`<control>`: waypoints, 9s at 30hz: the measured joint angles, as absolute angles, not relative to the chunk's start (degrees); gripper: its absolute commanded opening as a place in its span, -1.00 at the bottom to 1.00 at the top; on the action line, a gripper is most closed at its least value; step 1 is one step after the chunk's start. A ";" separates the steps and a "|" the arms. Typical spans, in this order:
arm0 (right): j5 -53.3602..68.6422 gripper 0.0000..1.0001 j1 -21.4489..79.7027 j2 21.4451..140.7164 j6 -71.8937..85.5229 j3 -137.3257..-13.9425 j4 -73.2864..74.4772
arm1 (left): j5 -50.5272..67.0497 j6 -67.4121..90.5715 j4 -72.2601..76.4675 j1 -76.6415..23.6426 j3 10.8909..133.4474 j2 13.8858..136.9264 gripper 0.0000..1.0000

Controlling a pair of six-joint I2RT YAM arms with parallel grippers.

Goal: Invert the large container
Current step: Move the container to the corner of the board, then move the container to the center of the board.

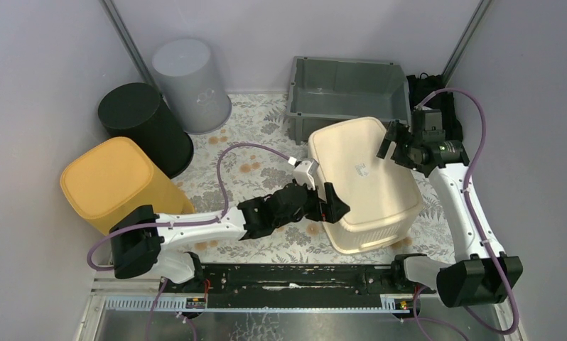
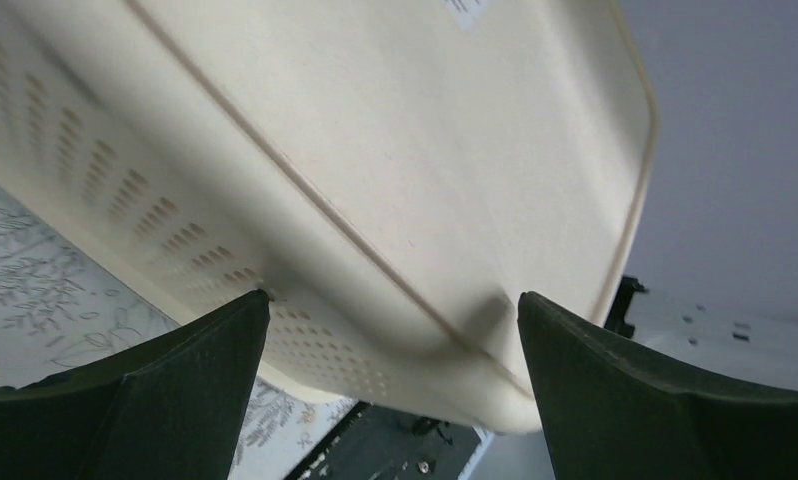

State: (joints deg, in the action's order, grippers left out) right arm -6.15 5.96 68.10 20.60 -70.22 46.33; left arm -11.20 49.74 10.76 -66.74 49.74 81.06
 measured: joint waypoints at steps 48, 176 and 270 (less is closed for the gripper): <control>-5.34 0.73 57.54 98.56 27.90 -82.81 42.59 | -26.09 44.86 -15.99 -67.44 51.57 35.94 1.00; 8.51 0.99 49.25 64.93 35.11 -33.93 9.98 | 8.80 44.23 6.24 -43.59 38.20 63.40 1.00; 14.22 0.99 49.30 73.28 39.55 -32.93 3.25 | 8.99 45.10 5.61 -41.93 29.71 48.45 1.00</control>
